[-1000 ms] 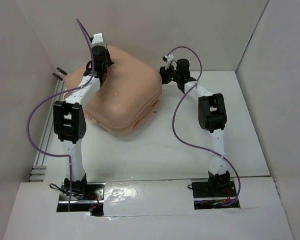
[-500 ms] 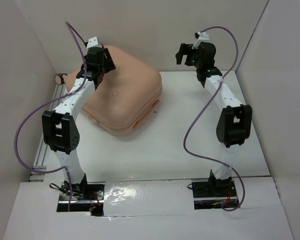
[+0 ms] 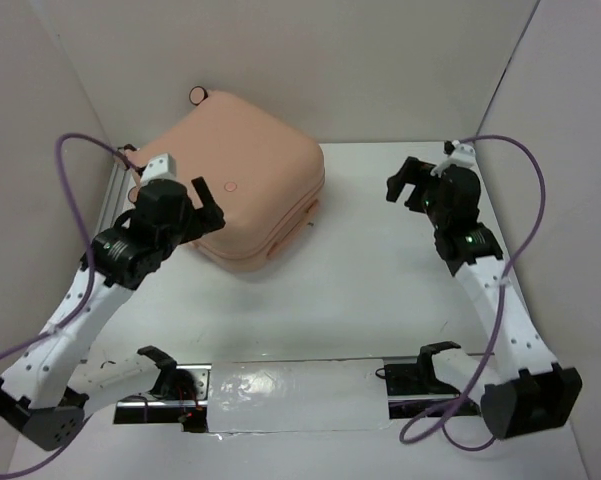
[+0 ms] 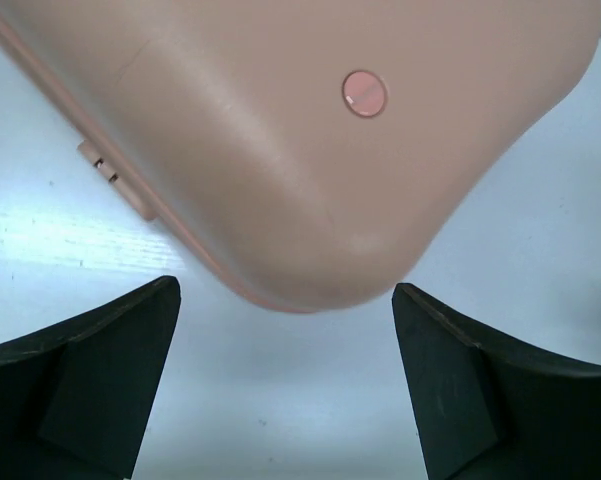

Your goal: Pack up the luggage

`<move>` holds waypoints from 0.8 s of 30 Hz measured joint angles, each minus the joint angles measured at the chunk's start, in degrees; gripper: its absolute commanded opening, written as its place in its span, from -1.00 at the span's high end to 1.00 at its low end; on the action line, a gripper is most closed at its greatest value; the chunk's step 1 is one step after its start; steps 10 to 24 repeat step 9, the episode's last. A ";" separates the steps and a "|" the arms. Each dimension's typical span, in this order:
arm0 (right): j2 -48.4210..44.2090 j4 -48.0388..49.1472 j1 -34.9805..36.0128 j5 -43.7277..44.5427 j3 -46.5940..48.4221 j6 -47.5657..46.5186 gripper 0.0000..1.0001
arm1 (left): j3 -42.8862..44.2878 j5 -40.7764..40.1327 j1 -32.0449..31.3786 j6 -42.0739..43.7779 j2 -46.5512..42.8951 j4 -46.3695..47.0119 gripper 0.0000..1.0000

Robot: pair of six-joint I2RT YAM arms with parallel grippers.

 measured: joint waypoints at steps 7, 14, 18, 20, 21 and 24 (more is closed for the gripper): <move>-15.10 -3.06 0.00 1.03 -7.58 2.08 -1.00 | -1.33 -3.06 -2.86 -5.03 -8.02 -7.08 -1.00; -16.15 -3.41 0.00 1.51 -7.74 2.10 -1.00 | -2.05 -3.45 -3.28 -5.77 -8.28 -8.04 -1.00; -16.15 -3.41 0.00 1.51 -7.74 2.10 -1.00 | -2.05 -3.45 -3.28 -5.77 -8.28 -8.04 -1.00; -16.15 -3.41 0.00 1.51 -7.74 2.10 -1.00 | -2.05 -3.45 -3.28 -5.77 -8.28 -8.04 -1.00; -16.15 -3.41 0.00 1.51 -7.74 2.10 -1.00 | -2.05 -3.45 -3.28 -5.77 -8.28 -8.04 -1.00; -16.15 -3.41 0.00 1.51 -7.74 2.10 -1.00 | -2.05 -3.45 -3.28 -5.77 -8.28 -8.04 -1.00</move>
